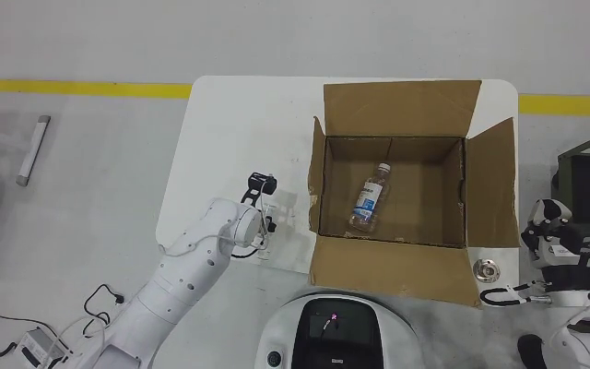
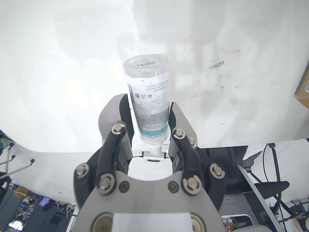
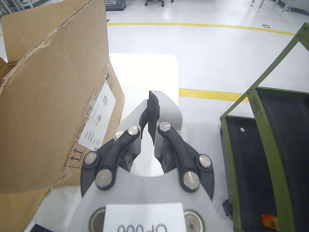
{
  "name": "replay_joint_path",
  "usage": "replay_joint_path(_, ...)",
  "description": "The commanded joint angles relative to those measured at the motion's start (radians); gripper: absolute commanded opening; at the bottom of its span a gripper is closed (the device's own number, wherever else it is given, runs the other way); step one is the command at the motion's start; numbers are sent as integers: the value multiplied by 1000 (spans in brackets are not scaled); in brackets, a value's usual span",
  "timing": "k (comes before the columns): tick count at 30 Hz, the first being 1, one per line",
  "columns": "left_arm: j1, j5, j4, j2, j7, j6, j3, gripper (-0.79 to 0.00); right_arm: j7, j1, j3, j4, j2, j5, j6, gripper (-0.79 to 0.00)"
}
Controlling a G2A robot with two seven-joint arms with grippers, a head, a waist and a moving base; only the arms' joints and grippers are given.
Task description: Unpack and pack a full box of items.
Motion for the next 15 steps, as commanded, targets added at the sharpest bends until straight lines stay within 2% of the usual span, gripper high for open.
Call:
replay_joint_path(1, -1, 0, 5, -3, 0, 0, 1, -496, 0, 0, 0, 0, 0, 0, 0, -785)
replay_joint_path(3, -2, 2, 6, -5, 0, 0, 0, -576, 0, 0, 0, 0, 0, 0, 0, -785)
replay_joint_path(4, -2, 4, 5, -5, -1, 1, -2, -656, 0, 0, 0, 0, 0, 0, 0, -785)
replay_joint_path(5, -2, 6, 2, -6, -2, 3, -5, -785, 0, 0, 0, 0, 0, 0, 0, -785)
replay_joint_path(11, 10, 3, -38, -3, -17, 37, -44, -785, 0, 0, 0, 0, 0, 0, 0, -785)
replay_joint_path(13, 14, 43, -75, 3, -35, 42, -60, -785, 0, 0, 0, 0, 0, 0, 0, -785)
replay_joint_path(15, 29, 109, -150, 12, -61, 52, -70, -785, 0, 0, 0, 0, 0, 0, 0, -785)
